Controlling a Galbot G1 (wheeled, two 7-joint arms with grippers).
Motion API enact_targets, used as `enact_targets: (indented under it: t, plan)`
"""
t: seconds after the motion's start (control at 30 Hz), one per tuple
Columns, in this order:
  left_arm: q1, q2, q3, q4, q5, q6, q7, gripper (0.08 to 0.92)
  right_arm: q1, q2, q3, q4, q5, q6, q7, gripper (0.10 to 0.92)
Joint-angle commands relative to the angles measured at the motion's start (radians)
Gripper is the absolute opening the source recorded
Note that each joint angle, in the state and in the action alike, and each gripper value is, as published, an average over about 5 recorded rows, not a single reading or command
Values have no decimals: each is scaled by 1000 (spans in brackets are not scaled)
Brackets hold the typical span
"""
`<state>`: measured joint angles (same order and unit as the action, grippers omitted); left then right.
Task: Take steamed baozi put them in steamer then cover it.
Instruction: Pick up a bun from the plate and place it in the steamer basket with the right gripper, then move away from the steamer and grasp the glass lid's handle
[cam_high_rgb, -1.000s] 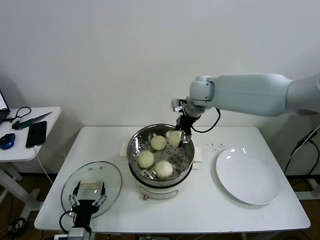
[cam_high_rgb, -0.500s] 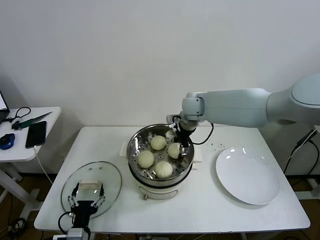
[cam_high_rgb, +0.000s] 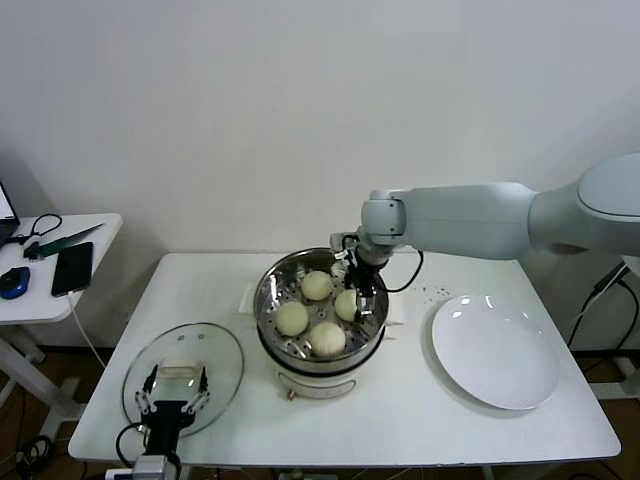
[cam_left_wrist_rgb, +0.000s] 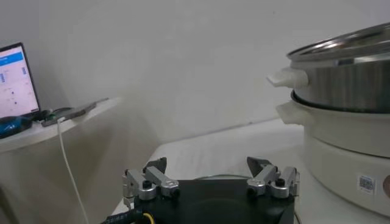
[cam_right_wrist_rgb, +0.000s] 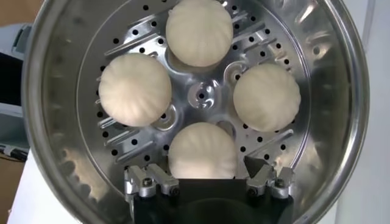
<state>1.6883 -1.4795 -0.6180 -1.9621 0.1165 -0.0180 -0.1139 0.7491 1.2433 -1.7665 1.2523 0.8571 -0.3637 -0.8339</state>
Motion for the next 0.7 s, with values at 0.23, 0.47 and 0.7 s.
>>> enact_targets:
  t: [0.23, 0.47, 0.7]
  plan:
    - [14, 2, -11, -4, -1, -6, -2, 823, 67, -239, 115, 53, 21, 126, -40, 823]
    - [23, -3, -23, -14, 6, -16, -7, 823, -14, -456, 241, 172, 44, 361, 305, 823]
    - [32, -6, -42, -25, 18, -27, -5, 823, -360, -647, 581, 237, 23, 451, 504, 823]
